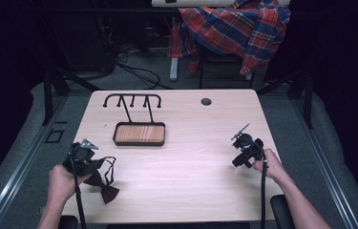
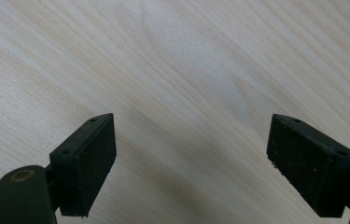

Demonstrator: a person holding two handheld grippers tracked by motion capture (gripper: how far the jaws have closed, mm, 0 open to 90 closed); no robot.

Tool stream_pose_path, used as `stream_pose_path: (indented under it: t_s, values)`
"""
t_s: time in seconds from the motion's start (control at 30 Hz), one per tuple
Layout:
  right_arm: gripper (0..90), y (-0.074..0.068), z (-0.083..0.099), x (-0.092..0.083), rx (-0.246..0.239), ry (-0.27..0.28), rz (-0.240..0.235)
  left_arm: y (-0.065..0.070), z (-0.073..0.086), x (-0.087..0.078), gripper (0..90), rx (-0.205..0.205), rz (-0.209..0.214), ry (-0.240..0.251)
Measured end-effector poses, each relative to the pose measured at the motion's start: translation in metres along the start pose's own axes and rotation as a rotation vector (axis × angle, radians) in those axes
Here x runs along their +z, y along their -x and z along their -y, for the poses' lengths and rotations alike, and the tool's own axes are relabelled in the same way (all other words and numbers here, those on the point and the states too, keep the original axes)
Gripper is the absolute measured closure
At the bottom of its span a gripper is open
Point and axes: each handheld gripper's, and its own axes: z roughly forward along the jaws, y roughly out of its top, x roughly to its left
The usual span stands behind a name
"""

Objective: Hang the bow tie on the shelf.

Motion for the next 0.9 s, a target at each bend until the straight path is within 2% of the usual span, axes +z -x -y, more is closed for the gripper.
stream_pose_path:
  t_s: [0.1,0.17,0.2,0.27,0.3,0.37,0.77,0.83,0.9]
  values:
    - [15.6,0.000,0.000,0.000,0.000,0.000,0.002,-0.001,-0.002,-0.004,89.1,-0.007,0.001,0.024]
    - [15.6,0.001,-0.001,-0.002,-0.016,-0.020,0.006,-0.002,-0.004,-0.008,89.2,-0.012,-0.001,0.035]
    - [15.6,0.000,0.000,0.000,0.000,-0.001,0.003,-0.002,-0.005,-0.008,89.2,-0.014,-0.001,0.041]
    - [15.6,0.001,-0.001,-0.001,-0.014,-0.018,0.005,-0.003,-0.006,-0.012,89.2,-0.021,-0.002,0.051]
    - [15.6,-0.001,0.001,0.002,0.025,0.027,-0.002,-0.003,-0.008,-0.014,89.2,-0.020,-0.007,0.061]
    - [15.6,0.000,0.000,0.000,0.004,0.000,0.002,-0.004,-0.009,-0.017,89.2,-0.021,-0.012,0.077]
    - [15.6,0.000,0.000,0.000,0.003,0.000,0.008,-0.011,-0.016,-0.026,89.2,-0.034,-0.020,0.100]
    - [15.6,-0.001,0.001,0.002,0.027,0.032,0.003,-0.011,-0.017,-0.026,89.2,-0.036,-0.028,0.110]
    - [15.6,0.001,-0.001,-0.002,-0.016,-0.023,0.011,-0.012,-0.019,-0.028,89.2,-0.032,-0.025,0.108]
